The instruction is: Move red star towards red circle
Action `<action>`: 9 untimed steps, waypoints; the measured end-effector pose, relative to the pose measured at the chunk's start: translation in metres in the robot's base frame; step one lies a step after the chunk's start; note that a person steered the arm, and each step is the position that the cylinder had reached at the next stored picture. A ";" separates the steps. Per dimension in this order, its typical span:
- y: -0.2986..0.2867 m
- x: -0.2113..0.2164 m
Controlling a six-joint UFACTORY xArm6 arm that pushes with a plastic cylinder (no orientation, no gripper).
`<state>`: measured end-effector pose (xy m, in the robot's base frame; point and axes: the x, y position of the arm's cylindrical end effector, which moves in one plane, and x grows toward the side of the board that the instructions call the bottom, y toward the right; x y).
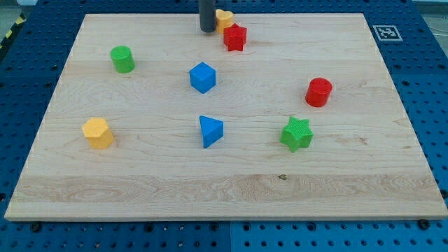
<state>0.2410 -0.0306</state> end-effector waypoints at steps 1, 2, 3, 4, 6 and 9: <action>0.010 0.009; 0.022 0.022; 0.055 0.028; 0.079 0.035; 0.084 0.074; 0.103 0.078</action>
<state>0.3195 0.0727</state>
